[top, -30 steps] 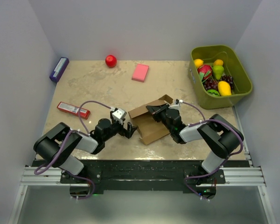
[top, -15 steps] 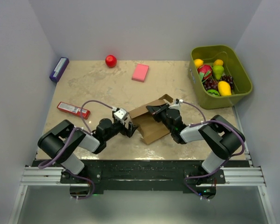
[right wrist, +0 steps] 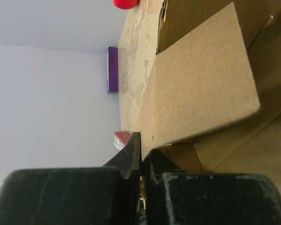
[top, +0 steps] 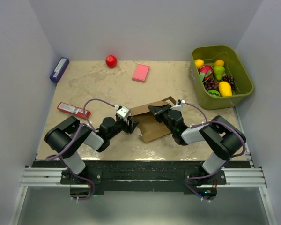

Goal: Fold the paper box

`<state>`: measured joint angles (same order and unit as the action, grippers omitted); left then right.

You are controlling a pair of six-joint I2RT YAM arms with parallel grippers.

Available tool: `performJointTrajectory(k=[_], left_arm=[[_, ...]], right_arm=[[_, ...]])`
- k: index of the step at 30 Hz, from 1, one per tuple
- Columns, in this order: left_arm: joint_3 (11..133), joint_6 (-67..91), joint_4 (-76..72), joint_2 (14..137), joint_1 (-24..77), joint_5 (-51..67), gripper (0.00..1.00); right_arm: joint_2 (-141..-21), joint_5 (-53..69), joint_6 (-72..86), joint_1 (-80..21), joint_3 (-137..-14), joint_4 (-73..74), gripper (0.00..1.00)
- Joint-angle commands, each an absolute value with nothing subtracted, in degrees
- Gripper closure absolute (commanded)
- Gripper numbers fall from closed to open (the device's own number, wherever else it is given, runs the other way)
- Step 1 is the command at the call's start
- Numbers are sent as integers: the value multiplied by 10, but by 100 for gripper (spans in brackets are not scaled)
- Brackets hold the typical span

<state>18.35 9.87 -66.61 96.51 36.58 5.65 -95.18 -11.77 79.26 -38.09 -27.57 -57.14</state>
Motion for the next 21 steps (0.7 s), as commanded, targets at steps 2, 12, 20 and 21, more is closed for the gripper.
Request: performJointTrajectory(k=[2,12,20,21], left_arm=[[217,78,-745,976,359,-39,42],[222,69,-777,990,359,-63,53],[230,74,-788,1002,360,-94,60],[230,76,-790,1004,359,-94,60]], right_arm=[[-954,-76,760,-395,-253,-521,100],[-953,-66,752,-395,-252,-516,100],[-949,-62,751,-396,-249,-515,100],[-950,-62,751,-396,-247,-515,100]])
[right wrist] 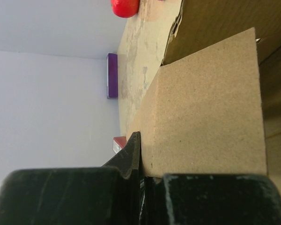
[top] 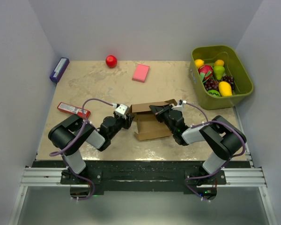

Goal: Fold the paper box

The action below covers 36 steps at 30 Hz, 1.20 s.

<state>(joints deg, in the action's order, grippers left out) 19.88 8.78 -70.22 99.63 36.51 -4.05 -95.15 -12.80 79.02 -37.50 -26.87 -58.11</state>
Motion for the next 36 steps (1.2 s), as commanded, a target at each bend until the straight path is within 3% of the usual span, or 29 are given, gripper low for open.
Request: performJointTrajectory(k=[1,18,21,26,36], left_arm=[[230,74,-792,1005,359,-95,60],[240,112,-824,1027,381,-149,66],[245,113,-826,1033,402,-214,74],[265,90,-809,1039,437,-321,74],[272,88,-798,1040,453,-410,78]], right_arm=[[-950,-62,751,-396,-247,-515,100],[-951,-76,759,-410,-261,-483,100],[-950,-82,763,-413,-262,-475,100],[-952,-83,766,-417,-264,-470,100],[-954,-85,771,-423,-265,-470,100]])
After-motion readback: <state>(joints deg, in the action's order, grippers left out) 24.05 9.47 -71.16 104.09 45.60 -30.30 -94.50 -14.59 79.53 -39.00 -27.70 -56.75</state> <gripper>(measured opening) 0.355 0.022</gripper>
